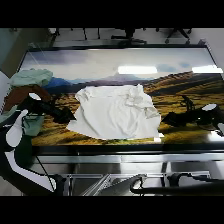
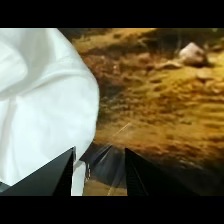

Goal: Fold the shirts.

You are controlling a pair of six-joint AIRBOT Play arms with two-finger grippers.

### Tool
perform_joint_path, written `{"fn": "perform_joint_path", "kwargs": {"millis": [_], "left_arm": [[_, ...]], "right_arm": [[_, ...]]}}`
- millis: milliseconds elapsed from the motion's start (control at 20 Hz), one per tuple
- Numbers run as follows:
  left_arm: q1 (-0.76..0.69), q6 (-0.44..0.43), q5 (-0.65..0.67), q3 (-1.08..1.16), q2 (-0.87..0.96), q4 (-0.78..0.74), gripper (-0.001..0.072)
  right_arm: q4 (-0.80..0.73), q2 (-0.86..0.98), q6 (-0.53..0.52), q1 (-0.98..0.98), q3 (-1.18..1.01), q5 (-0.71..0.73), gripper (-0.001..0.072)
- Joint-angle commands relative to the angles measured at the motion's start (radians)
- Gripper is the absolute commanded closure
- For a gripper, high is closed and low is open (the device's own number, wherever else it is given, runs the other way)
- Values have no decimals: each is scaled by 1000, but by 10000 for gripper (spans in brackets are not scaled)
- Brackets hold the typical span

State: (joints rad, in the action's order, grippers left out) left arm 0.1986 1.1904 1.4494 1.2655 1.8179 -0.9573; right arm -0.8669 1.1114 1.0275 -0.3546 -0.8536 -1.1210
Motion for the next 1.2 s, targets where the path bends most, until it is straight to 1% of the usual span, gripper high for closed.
{"fn": "perform_joint_path", "kwargs": {"millis": [0,50,100,350,400,450,500,550,600,750,850,950,1000,1150], "left_arm": [[-60,-13,72,32,30,-11,525],[-67,-28,87,48,30,-11,667],[-71,-38,100,71,29,-11,696],[-71,-19,141,181,26,-5,696],[-71,-20,137,193,14,21,697],[-70,-29,126,202,-1,62,697],[-65,-42,114,213,-22,109,697],[-63,-48,114,225,-47,153,697],[-58,-49,119,237,-77,181,698],[-35,-48,162,299,-224,259,698],[1,-35,175,371,-353,379,698],[50,0,142,451,-493,509,698],[71,24,112,497,-571,545,698],[146,91,13,620,-778,513,698]], "right_arm": [[0,40,-3,67,2,43,339],[0,46,-3,78,2,52,339],[5,49,-3,85,2,62,339],[79,50,-15,97,1,136,346],[117,51,-51,97,1,142,380],[178,50,-102,96,1,139,630],[248,47,-144,96,0,128,688],[318,41,-191,95,-11,92,688],[367,27,-215,94,-32,47,689],[463,-90,-219,79,-182,-112,689],[563,-212,-216,33,-331,-174,690],[629,-337,-212,-34,-492,-176,689],[644,-402,-201,-76,-574,-163,689],[628,-561,-190,-185,-731,-66,689]]}}
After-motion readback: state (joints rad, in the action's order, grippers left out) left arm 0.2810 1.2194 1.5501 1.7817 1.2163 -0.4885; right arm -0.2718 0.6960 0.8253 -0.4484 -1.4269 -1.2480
